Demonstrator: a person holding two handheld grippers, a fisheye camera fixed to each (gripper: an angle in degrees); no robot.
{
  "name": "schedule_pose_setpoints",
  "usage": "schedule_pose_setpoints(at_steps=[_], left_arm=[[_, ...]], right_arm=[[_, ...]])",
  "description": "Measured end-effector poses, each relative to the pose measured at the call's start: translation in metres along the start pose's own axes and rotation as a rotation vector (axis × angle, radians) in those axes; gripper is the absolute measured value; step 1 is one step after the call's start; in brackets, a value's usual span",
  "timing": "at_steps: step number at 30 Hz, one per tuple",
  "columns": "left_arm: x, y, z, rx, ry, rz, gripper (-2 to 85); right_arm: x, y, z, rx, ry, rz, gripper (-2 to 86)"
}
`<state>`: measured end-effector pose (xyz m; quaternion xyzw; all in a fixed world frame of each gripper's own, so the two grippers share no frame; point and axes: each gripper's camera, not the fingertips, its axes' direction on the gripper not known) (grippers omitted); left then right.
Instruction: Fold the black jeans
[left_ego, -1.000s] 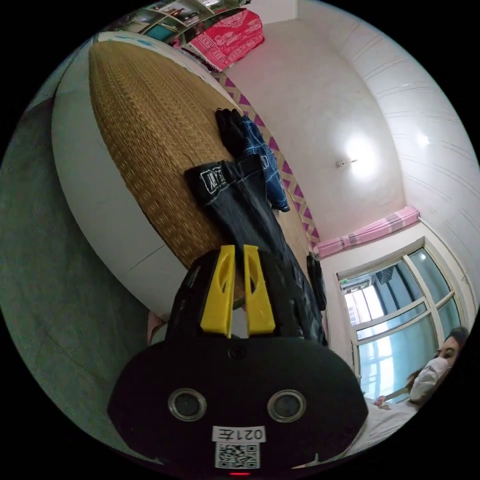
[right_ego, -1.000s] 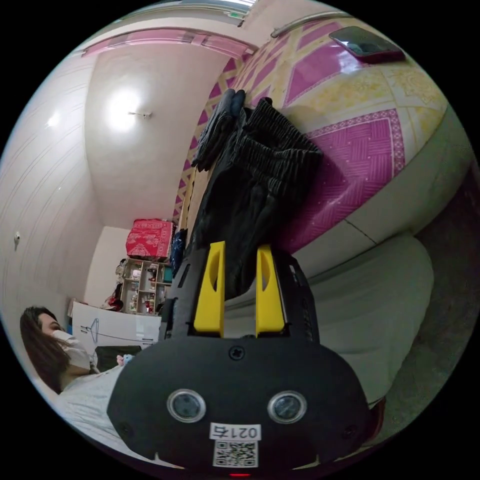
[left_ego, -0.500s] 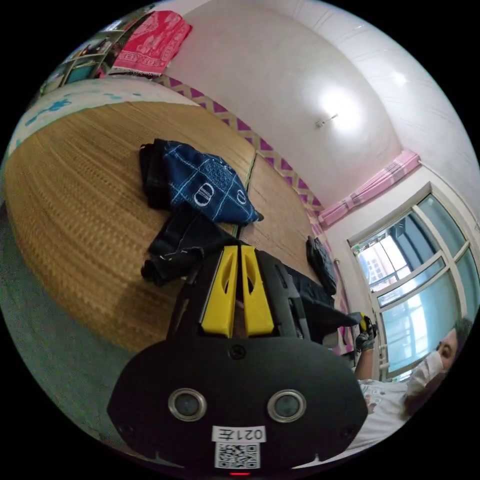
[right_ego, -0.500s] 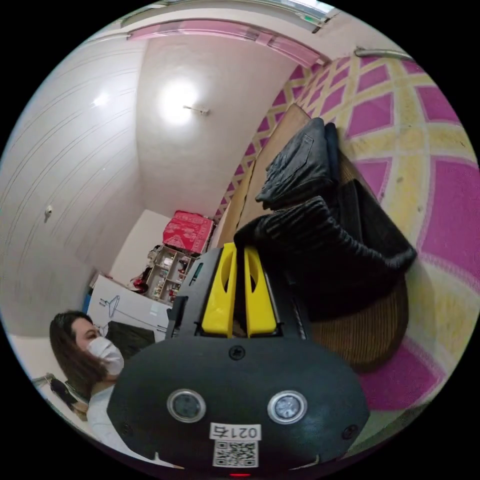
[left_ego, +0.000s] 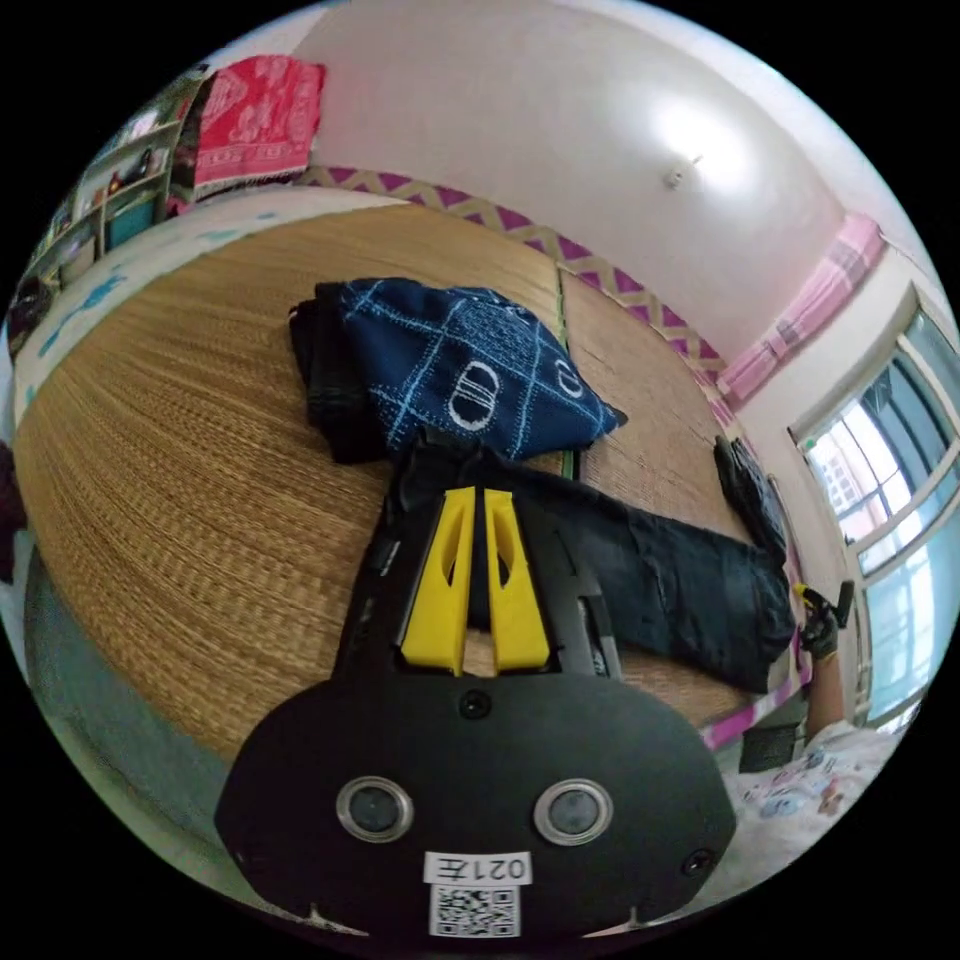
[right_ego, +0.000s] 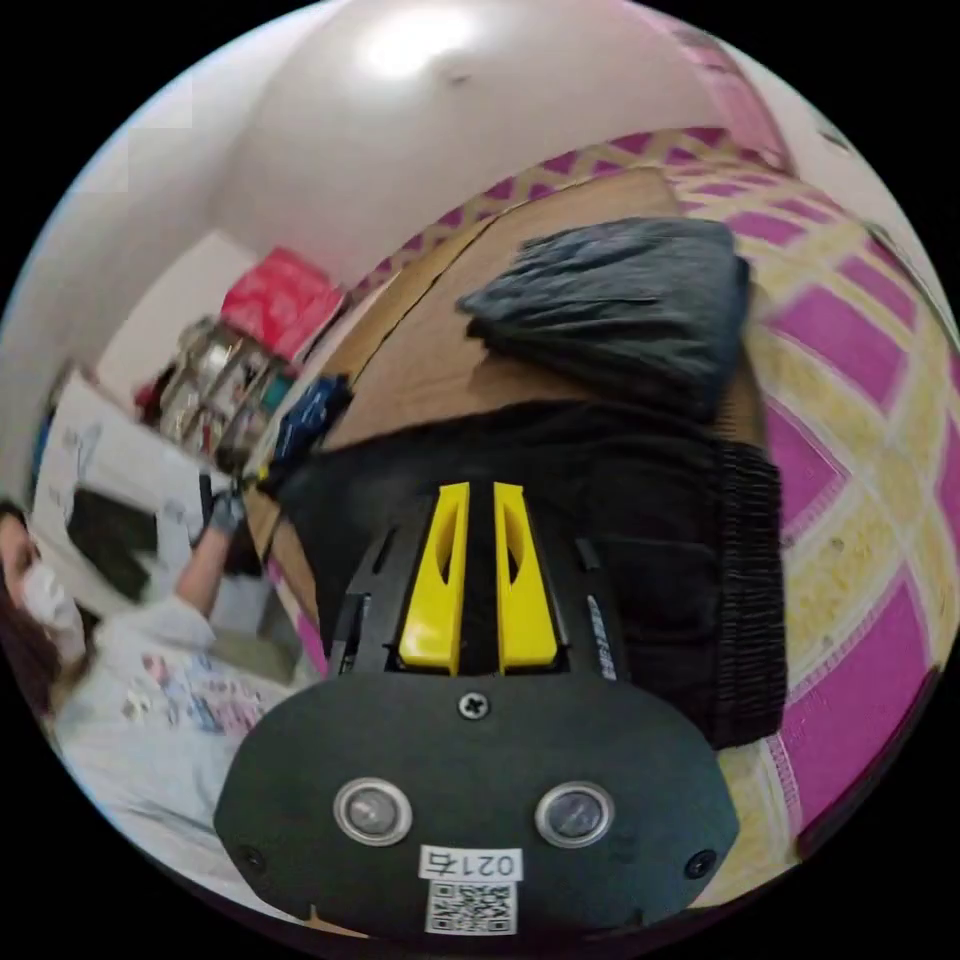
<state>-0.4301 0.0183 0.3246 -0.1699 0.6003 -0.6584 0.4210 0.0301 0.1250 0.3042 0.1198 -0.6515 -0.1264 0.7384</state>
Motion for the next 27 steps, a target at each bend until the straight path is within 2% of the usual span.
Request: schedule_pose_setpoints(at_steps=[4,6,9,12,18,23,25,27], left_arm=[[0.027,0.008,0.021,-0.053,0.022,0.094,-0.7],[0.041,0.006,0.032,-0.034,-0.092,0.148,-0.6],[0.035,-0.006,0.053,-0.06,-0.193,0.128,-0.6],[0.018,-0.018,0.078,-0.147,-0.176,0.098,-0.8],[0.006,-0.023,0.083,-0.134,-0.108,0.085,-1.0],[-0.026,-0.008,0.048,0.003,-0.234,-0.06,-0.9],[-0.036,0.0,0.039,0.031,-0.153,-0.077,-0.7],[-0.037,0.011,0.033,0.05,-0.048,-0.068,-0.1]], right_arm=[[-0.099,0.014,0.068,-0.135,0.066,-0.303,4.6],[-0.119,0.011,0.084,-0.11,0.16,-0.36,4.6],[-0.125,-0.011,0.104,-0.069,0.341,-0.452,5.9],[-0.112,-0.042,0.133,-0.115,0.441,-0.539,7.9],[-0.078,-0.084,0.183,-0.303,0.491,-0.588,8.3],[-0.071,-0.089,0.182,-0.279,0.435,-0.5,7.8],[-0.091,-0.08,0.167,-0.174,0.437,-0.516,7.3],[-0.11,-0.069,0.158,-0.122,0.352,-0.53,7.1]])
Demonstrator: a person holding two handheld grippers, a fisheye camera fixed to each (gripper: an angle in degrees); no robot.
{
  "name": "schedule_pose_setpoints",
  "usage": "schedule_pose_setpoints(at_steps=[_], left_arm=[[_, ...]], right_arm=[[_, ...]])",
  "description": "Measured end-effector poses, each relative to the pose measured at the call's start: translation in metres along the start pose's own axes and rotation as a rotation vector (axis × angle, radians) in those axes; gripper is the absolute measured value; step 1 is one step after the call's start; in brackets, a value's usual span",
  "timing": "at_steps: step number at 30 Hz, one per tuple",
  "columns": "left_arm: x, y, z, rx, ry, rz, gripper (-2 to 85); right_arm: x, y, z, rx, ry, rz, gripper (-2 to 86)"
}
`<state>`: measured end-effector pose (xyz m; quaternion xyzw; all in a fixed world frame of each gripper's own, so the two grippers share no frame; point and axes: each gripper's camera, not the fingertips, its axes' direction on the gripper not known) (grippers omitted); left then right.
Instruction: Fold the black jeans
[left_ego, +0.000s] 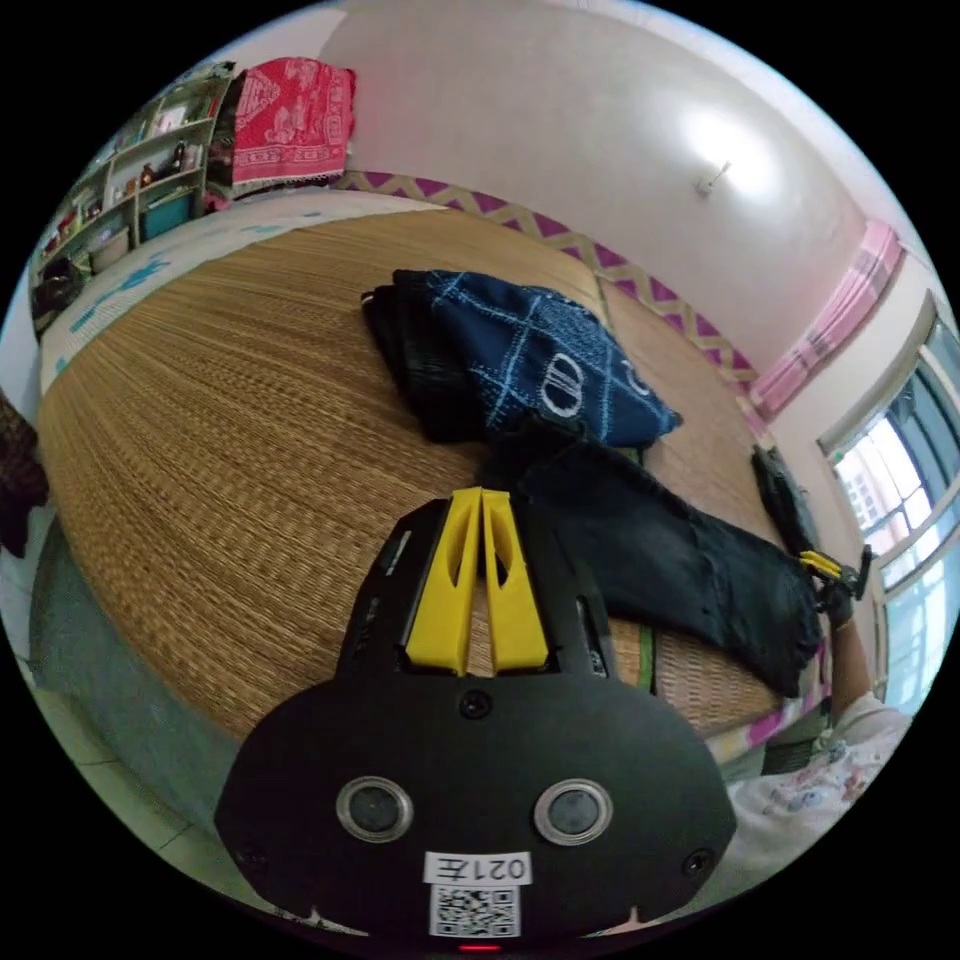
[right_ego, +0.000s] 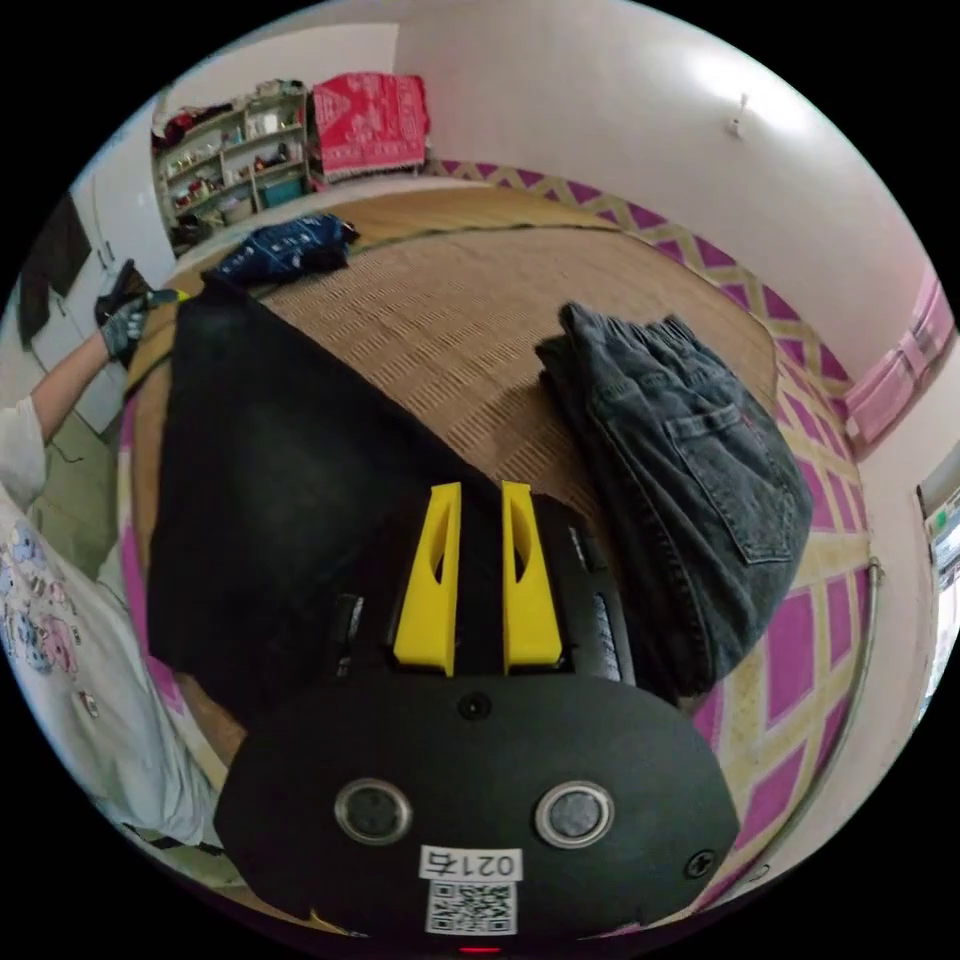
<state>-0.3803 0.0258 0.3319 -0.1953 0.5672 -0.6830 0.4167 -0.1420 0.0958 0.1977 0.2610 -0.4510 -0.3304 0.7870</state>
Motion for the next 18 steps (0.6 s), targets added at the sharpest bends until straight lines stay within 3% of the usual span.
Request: schedule_pose_setpoints(at_steps=[4,9,18], left_arm=[[-0.007,0.018,-0.004,0.023,0.036,-0.1,4.8],[-0.029,0.046,0.008,0.001,0.174,-0.371,9.9],[-0.016,0.047,0.033,0.002,0.244,-0.506,8.8]], right_arm=[[-0.052,0.009,-0.016,0.075,-0.107,-0.058,7.2],[-0.085,0.027,-0.028,0.111,-0.246,-0.059,7.3],[-0.087,0.083,-0.054,0.192,-0.351,0.078,7.0]])
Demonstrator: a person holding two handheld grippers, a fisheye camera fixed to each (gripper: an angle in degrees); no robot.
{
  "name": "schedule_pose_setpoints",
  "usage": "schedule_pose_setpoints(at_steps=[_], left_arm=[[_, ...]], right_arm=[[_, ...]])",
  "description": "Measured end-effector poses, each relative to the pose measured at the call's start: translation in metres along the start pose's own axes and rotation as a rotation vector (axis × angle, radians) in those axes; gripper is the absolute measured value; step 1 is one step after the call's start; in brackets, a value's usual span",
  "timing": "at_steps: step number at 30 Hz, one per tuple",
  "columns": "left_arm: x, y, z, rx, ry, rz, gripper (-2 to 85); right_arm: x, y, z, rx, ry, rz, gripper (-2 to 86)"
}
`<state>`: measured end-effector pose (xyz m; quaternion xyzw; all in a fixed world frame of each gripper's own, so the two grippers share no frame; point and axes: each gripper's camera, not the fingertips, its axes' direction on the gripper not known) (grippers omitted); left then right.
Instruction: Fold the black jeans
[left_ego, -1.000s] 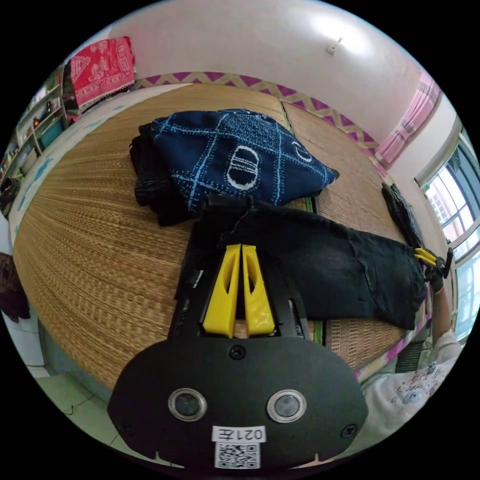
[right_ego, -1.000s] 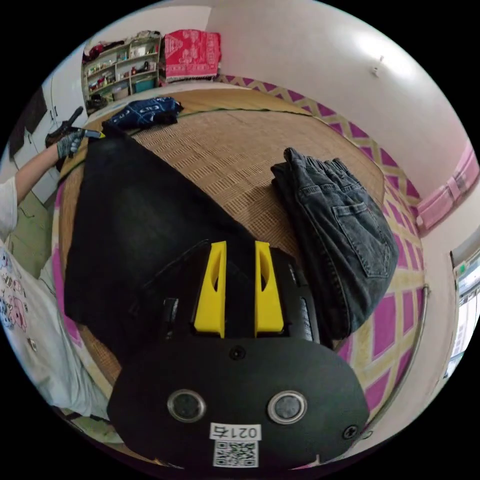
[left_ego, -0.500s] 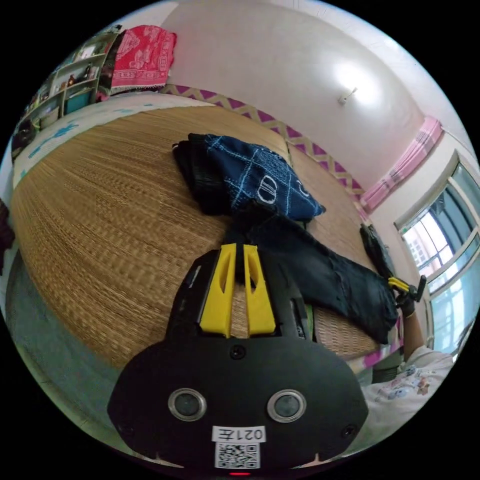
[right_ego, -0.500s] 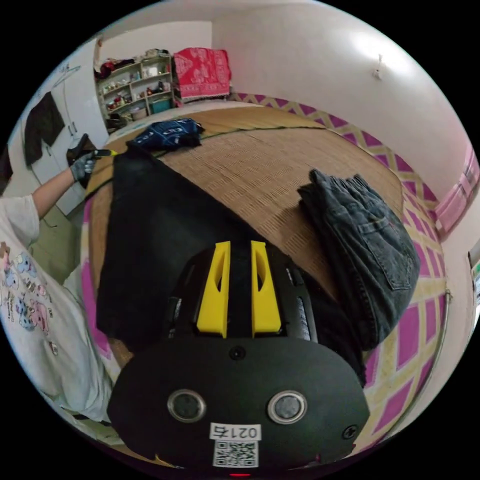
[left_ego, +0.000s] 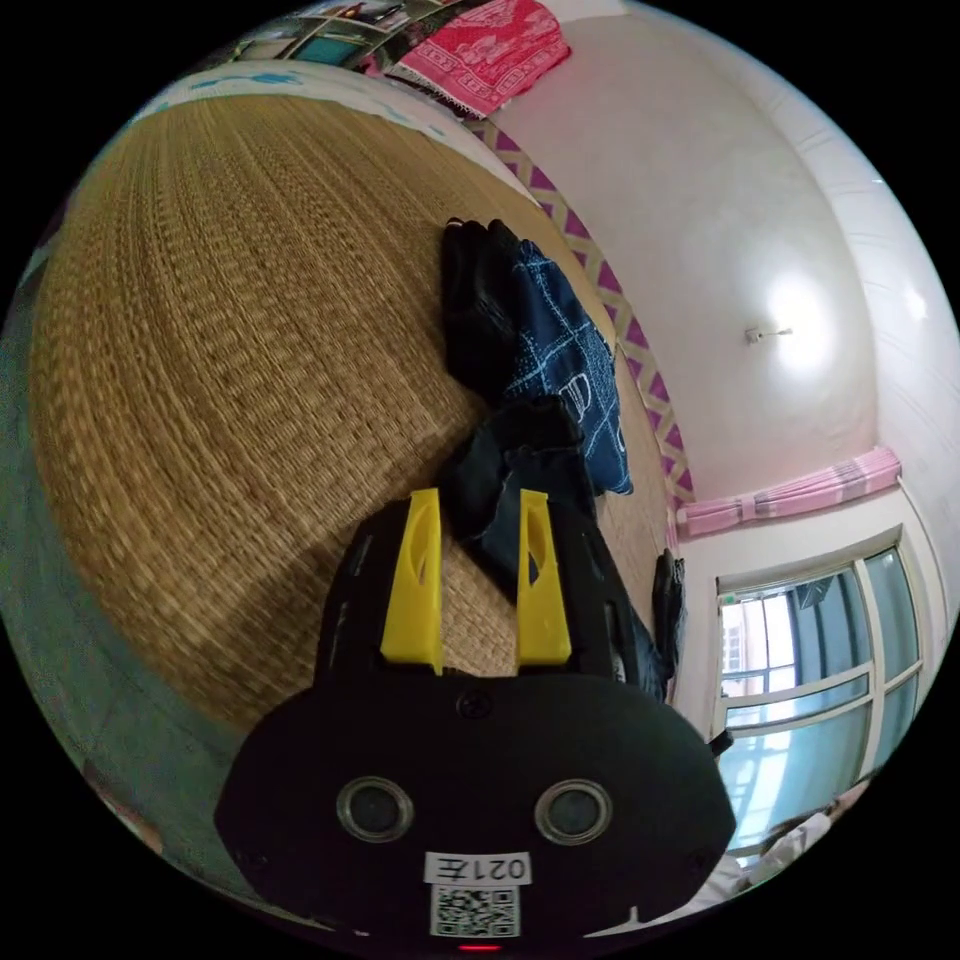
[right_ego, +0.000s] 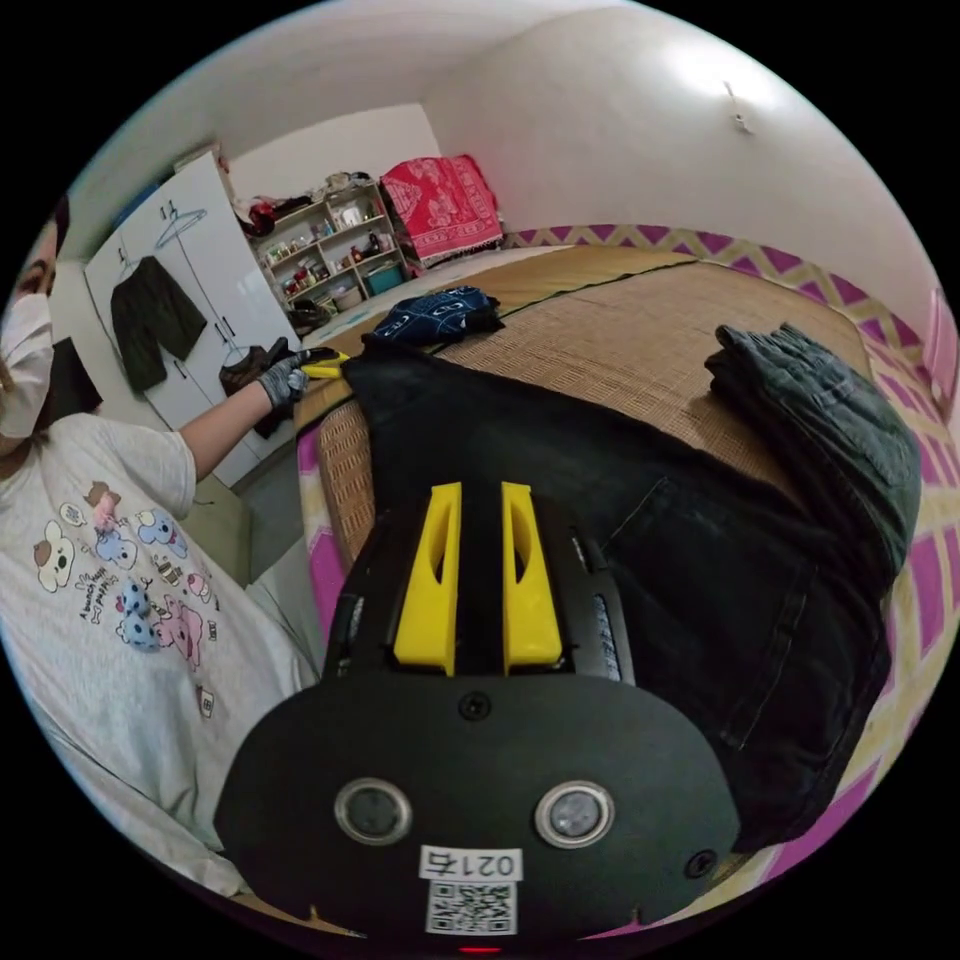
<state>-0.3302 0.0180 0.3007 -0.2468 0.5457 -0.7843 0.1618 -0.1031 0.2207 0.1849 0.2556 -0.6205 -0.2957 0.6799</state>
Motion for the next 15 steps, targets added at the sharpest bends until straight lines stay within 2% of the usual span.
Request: schedule_pose_setpoints(at_steps=[3,7,13,15], left_arm=[[0.001,0.007,0.012,-0.008,0.024,0.013,4.3],[0.025,0.021,0.001,0.024,0.095,0.083,2.4],[0.18,0.092,-0.029,0.139,0.014,0.476,2.5],[0.258,0.149,-0.027,0.185,-0.018,0.666,2.8]], right_arm=[[0.007,0.02,-0.007,0.005,0.005,0.06,6.7],[0.013,0.047,-0.036,0.041,0.101,0.128,3.7],[0.018,0.094,-0.096,0.164,0.263,0.248,-0.2],[0.019,0.11,-0.111,0.2,0.268,0.284,-0.4]])
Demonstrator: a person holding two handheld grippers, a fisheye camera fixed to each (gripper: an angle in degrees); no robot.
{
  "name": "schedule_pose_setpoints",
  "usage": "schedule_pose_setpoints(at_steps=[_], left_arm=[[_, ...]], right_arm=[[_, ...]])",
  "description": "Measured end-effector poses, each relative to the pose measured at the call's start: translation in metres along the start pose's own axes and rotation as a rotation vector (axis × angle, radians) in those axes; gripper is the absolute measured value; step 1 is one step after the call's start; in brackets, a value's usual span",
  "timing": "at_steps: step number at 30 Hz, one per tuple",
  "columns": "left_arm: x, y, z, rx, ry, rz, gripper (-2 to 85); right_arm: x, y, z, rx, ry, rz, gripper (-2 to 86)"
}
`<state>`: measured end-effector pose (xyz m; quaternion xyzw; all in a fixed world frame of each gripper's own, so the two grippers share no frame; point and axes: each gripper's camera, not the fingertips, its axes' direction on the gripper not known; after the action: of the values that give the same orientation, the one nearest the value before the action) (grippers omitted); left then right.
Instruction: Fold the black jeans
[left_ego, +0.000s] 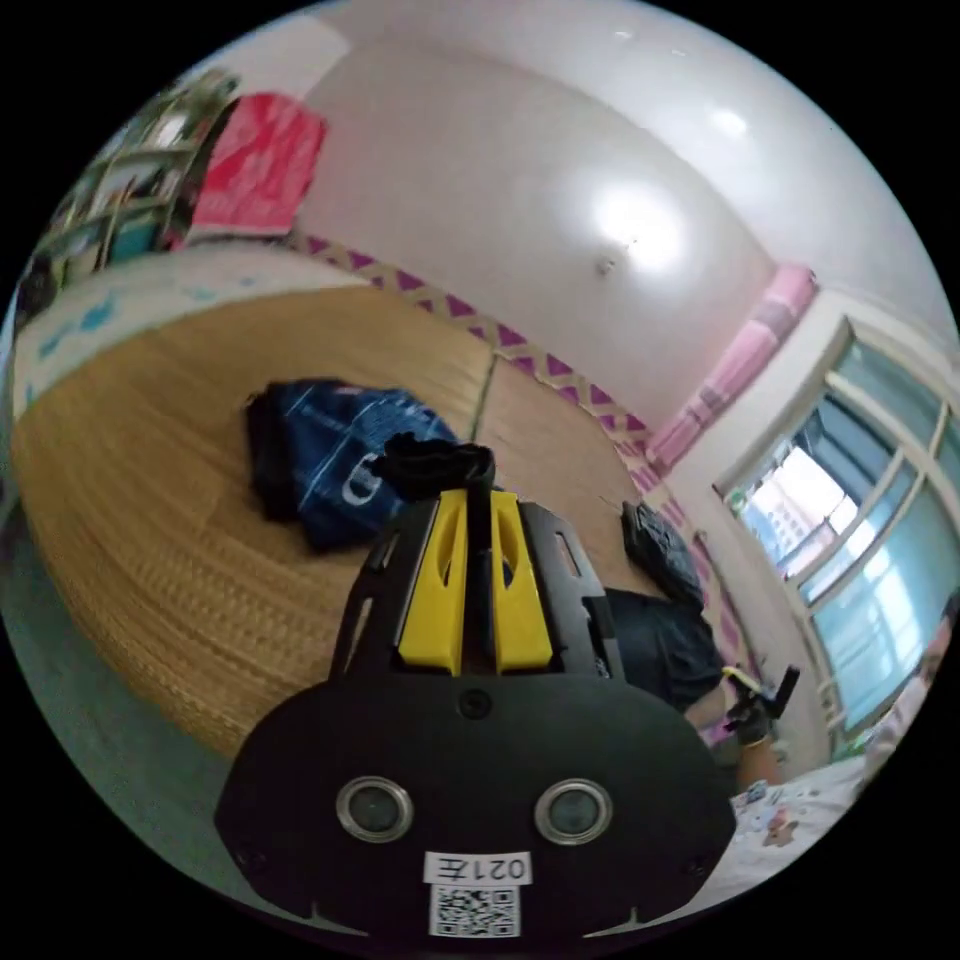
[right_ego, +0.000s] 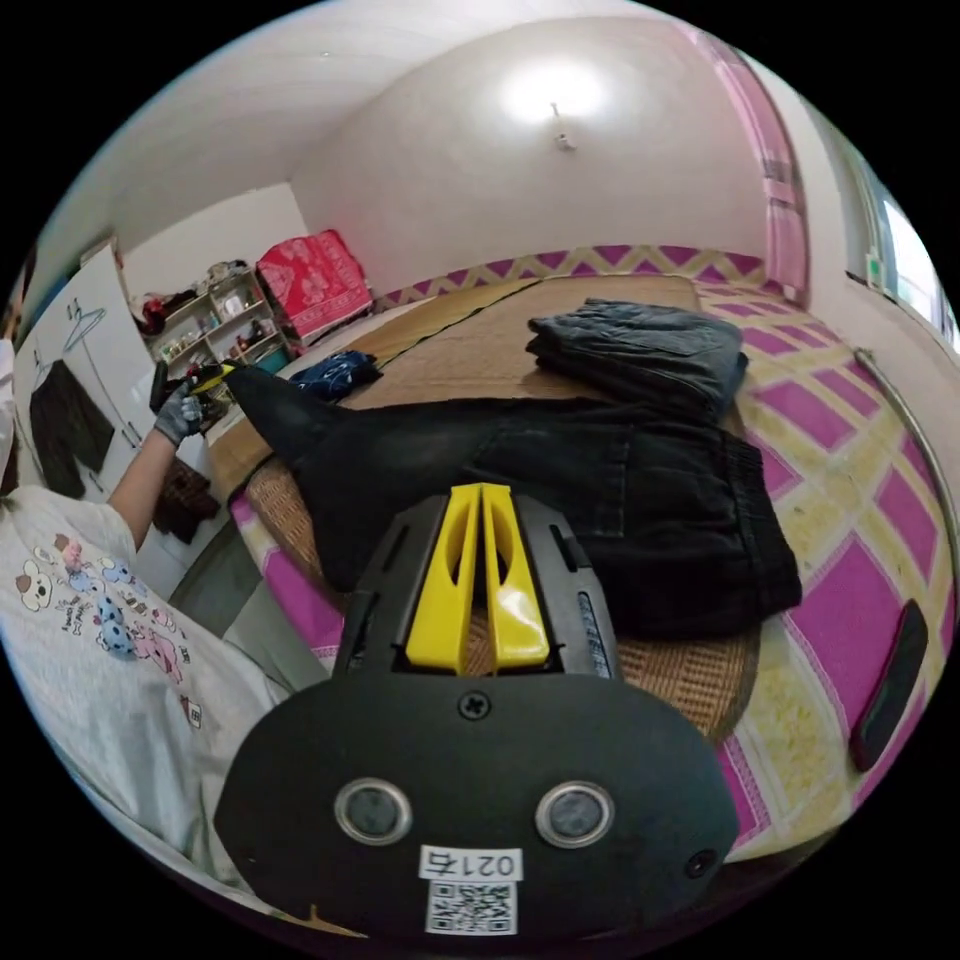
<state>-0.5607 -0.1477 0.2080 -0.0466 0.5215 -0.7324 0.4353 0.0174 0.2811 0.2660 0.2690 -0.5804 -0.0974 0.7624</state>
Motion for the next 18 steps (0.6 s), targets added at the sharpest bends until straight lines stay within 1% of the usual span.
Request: schedule_pose_setpoints(at_steps=[1,3,4,6,7,9,10,12,13,15,16,18], left_arm=[[0.025,0.001,0.001,0.007,-0.001,0.046,2.8],[0.121,0.012,0.014,0.009,0.013,0.223,2.9],[0.144,0.017,0.02,0.005,0.026,0.26,3.0],[0.229,0.043,0.059,-0.049,0.098,0.384,3.1],[0.248,0.051,0.072,-0.069,0.114,0.409,3.1],[0.313,0.093,0.133,-0.182,0.187,0.464,3.3],[0.327,0.105,0.15,-0.214,0.201,0.475,3.4],[0.369,0.16,0.219,-0.344,0.22,0.487,3.6],[0.375,0.175,0.236,-0.381,0.214,0.489,3.7],[0.387,0.228,0.294,-0.558,0.21,0.504,4.6],[0.385,0.236,0.3,-0.572,0.244,0.483,4.9],[0.376,0.243,0.286,-0.492,0.387,0.401,6.1]], right_arm=[[0.006,0.008,-0.009,0.014,0.0,0.025,-0.4],[0.015,0.019,-0.02,0.027,0.004,0.053,-0.5],[0.02,0.027,-0.026,0.031,0.009,0.066,-0.5],[0.027,0.037,-0.034,0.034,0.017,0.079,-0.5],[0.03,0.042,-0.038,0.032,0.016,0.085,-0.5],[0.035,0.05,-0.042,0.023,0.015,0.094,-0.5],[0.037,0.054,-0.045,0.018,0.016,0.094,-0.5],[0.038,0.058,-0.047,0.001,0.026,0.092,-0.4],[0.038,0.059,-0.048,-0.011,0.042,0.093,-0.3],[0.039,0.059,-0.049,-0.022,0.064,0.094,0.1],[0.039,0.058,-0.051,-0.028,0.071,0.093,0.6],[0.035,0.053,-0.056,-0.016,0.048,0.066,1.5]])
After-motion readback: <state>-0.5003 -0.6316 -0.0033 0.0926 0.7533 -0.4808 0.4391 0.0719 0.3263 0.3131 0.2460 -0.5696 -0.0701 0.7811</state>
